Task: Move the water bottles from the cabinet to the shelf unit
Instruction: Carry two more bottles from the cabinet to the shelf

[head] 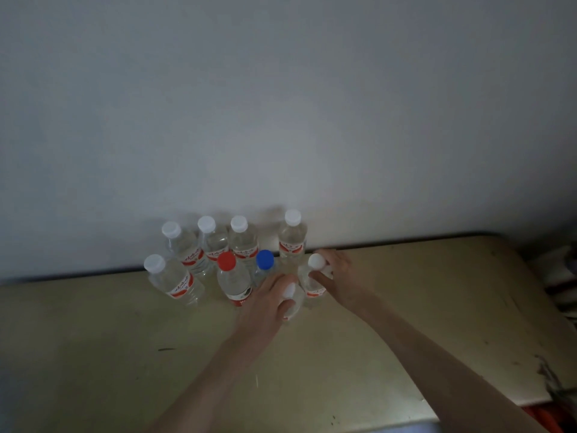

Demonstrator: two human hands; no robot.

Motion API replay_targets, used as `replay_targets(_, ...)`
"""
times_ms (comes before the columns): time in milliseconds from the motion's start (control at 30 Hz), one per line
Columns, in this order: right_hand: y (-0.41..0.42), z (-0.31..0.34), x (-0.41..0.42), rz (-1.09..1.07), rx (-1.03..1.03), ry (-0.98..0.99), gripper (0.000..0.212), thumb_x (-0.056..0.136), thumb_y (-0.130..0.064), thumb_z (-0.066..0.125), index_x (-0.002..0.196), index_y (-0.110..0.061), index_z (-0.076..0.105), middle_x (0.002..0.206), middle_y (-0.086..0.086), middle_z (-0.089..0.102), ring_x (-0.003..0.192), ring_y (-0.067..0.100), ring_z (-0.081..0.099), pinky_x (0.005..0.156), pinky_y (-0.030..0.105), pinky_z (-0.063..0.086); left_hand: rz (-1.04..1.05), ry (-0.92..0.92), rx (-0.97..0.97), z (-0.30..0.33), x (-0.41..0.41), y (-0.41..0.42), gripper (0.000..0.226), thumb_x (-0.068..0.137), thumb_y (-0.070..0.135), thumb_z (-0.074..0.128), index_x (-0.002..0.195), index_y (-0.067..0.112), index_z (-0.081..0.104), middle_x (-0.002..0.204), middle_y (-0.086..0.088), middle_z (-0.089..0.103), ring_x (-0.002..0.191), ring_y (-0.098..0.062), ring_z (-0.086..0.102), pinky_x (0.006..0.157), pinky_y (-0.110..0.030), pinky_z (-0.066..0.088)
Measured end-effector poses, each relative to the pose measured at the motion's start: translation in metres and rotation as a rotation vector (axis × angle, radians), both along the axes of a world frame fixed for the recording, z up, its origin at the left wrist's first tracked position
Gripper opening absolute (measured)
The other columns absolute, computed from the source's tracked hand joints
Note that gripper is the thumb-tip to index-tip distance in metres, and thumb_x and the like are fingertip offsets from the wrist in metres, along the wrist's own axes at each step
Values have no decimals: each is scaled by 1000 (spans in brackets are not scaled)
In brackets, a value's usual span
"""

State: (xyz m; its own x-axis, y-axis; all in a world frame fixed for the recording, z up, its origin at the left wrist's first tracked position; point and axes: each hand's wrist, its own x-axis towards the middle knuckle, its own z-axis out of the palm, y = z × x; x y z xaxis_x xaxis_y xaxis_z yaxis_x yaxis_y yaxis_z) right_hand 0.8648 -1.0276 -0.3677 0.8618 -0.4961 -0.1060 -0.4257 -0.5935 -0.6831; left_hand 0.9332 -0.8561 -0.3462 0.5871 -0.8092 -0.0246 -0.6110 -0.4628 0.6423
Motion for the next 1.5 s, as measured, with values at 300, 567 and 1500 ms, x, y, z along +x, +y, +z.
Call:
replay_targets(300,20,3,-27,-119,-4,-46,36,76,-24,70,101,-1,60,104,16,58,97,31,50,82,34,38,55,85,-16,4,-2,15,35,83,14,62,116,17,54,119,2,53,101,-9,48,84,-23,38)
replay_targets(567,52,40,-64,-310,-18,-49,34,88,-32,56,111,-6,53,112,10,53,97,30,56,70,23,31,-14,208,-100,19,-1,41,34,85,15,59,119,16,52,110,7,53,103,-14,52,87,-27,40)
replay_targets(1500,481,140,-454,-1626,-419,-219,65,72,-71,36,100,-16,57,93,1,65,86,22,63,78,40,50,-1102,557,-299,129,-333,187,30,81,12,66,100,33,60,99,5,68,94,-13,64,85,-31,48)
